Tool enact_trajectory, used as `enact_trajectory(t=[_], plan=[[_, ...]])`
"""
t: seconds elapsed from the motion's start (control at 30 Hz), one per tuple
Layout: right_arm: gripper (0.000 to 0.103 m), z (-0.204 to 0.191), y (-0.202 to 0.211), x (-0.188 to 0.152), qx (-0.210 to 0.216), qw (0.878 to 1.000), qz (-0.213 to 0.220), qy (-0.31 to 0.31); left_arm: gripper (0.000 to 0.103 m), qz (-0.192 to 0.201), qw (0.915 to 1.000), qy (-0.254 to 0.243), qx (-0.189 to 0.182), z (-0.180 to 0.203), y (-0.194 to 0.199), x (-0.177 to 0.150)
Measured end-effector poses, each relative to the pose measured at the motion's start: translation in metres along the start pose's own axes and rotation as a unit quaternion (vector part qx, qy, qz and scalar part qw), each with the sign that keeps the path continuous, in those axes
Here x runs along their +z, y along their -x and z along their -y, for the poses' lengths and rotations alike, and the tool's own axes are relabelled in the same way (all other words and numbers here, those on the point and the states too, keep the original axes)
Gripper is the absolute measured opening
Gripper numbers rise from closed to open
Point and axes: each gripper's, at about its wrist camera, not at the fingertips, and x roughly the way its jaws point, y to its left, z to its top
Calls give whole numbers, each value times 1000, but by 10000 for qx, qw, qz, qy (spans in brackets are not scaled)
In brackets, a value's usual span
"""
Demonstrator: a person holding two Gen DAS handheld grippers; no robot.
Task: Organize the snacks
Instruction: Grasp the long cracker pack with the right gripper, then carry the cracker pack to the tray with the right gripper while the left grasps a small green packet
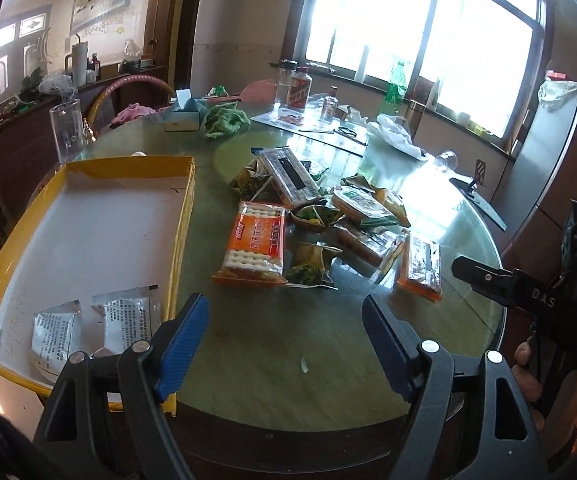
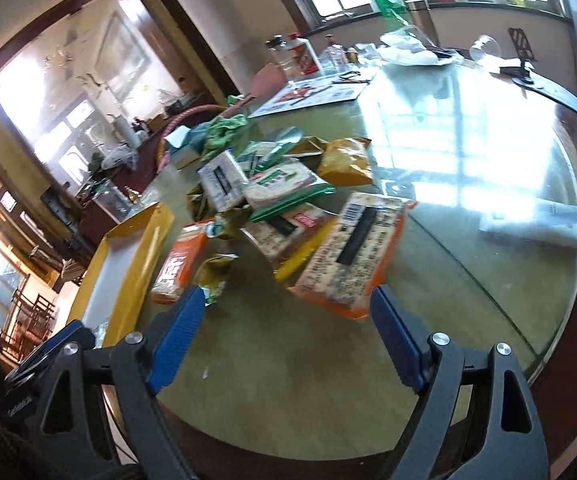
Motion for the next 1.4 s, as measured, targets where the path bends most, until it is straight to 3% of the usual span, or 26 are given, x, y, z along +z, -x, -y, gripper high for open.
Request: enact_trajectory(t=[0.3,0.47,0.8,1.03,1.17,1.23,1.3,1.4], plan=[[65,23,-38,11,-452,9962,-412,-625,79,-31,10000,-19,34,2,-1,-2],[62,24,-60,20,-795,9932,-510,-688,79,-131,9999,83,49,-3,-6,-3],[65,4,-86,26,-1904,9805,-487,43,79,-219,9997,117,-7,-4,-11,-5],[58,11,-73,14,-2061,9763,-517,409,79,-313,9995,-24,-3,6,-32,8],[57,19,-55,1,-2024,9760,-553,592,78,-553,9977,-179,-347,18,-62,24],[57,21,-47,-6,-1953,9766,-555,715,63,-695,9962,-316,-428,27,-82,33],[57,20,-41,-14,-1900,9761,-589,875,49,-887,9947,-460,-234,35,-101,40],[57,19,-35,-19,-1817,9769,-599,956,45,-1024,9908,-866,176,49,-129,45]])
